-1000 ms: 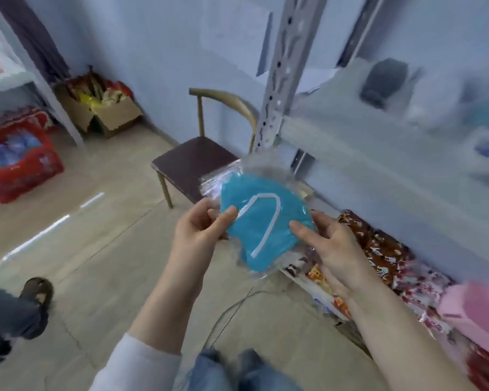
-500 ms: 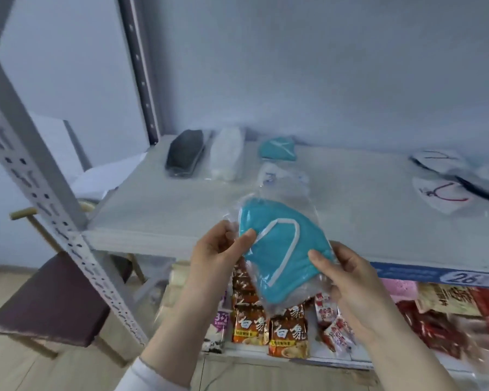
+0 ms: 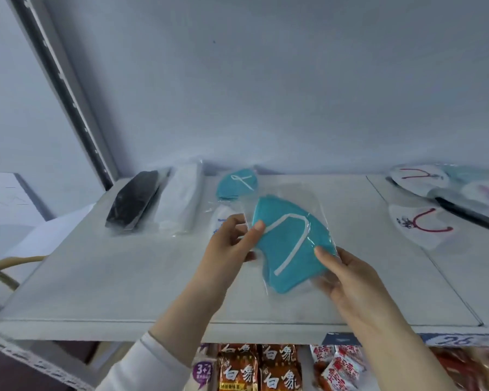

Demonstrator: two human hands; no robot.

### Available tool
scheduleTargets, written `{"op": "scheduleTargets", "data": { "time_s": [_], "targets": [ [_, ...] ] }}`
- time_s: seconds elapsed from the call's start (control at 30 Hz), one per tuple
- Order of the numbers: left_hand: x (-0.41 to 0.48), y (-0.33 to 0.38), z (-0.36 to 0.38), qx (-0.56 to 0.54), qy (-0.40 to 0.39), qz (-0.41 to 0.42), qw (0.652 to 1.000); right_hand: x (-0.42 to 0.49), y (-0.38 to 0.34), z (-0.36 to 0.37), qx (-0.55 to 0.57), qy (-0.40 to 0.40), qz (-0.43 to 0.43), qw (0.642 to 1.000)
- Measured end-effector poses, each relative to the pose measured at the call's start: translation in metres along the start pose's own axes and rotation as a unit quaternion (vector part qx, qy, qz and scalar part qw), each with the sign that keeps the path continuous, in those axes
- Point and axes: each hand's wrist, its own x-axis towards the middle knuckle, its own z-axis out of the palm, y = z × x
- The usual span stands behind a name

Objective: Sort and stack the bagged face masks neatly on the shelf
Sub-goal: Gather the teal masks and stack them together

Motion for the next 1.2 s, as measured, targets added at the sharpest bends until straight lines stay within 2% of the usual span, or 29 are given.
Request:
{"op": "scheduleTargets", "data": {
  "time_s": [0.17, 0.37, 0.47, 0.5, 0.57, 0.6, 0.67, 0.7, 0.77, 0.93, 1.07, 1.2],
  "targets": [
    [0.055, 0.013, -0.012, -0.099, -0.042, -0.015, 0.994, 0.038, -0.027, 0.029, 0.172, -0.100, 0.135, 0.971],
    [0.126, 0.027, -0.036, -0.140, -0.130, -0.070, 0.979, 0.077, -0.043, 0.074, 0.250, -0.207, 0.194, 0.926],
    [0.149, 0.028, -0.043, -0.200, -0.188, -0.068, 0.959, 0.089, -0.046, 0.094, 0.275, -0.242, 0.208, 0.907],
    [0.156, 0.028, -0.046, -0.214, -0.186, -0.058, 0.957, 0.092, -0.048, 0.099, 0.281, -0.247, 0.211, 0.903],
    [0.168, 0.030, -0.051, -0.229, -0.175, -0.040, 0.957, 0.096, -0.051, 0.109, 0.263, -0.237, 0.213, 0.911],
    [0.174, 0.029, -0.054, -0.237, -0.176, -0.033, 0.955, 0.101, -0.050, 0.111, 0.223, -0.221, 0.202, 0.928],
    [0.184, 0.031, -0.062, -0.251, -0.161, -0.041, 0.954, 0.113, -0.050, 0.111, 0.071, -0.125, 0.134, 0.981],
    [0.189, 0.032, -0.067, -0.244, -0.147, -0.052, 0.957, 0.120, -0.051, 0.109, 0.013, -0.065, 0.078, 0.995],
    [0.201, 0.031, -0.080, -0.201, -0.098, -0.071, 0.972, 0.128, -0.057, 0.102, -0.020, -0.002, -0.018, 1.000],
    [0.226, 0.031, -0.080, -0.034, 0.035, -0.083, 0.995, 0.147, -0.060, 0.106, -0.180, 0.032, -0.134, 0.974],
    [0.247, 0.038, -0.070, 0.176, 0.078, -0.048, 0.980, 0.178, -0.056, 0.114, -0.159, 0.068, -0.076, 0.982],
    [0.257, 0.035, -0.073, 0.382, 0.069, -0.077, 0.918, 0.201, -0.041, 0.117, -0.149, 0.106, -0.016, 0.983]
  ]
}}
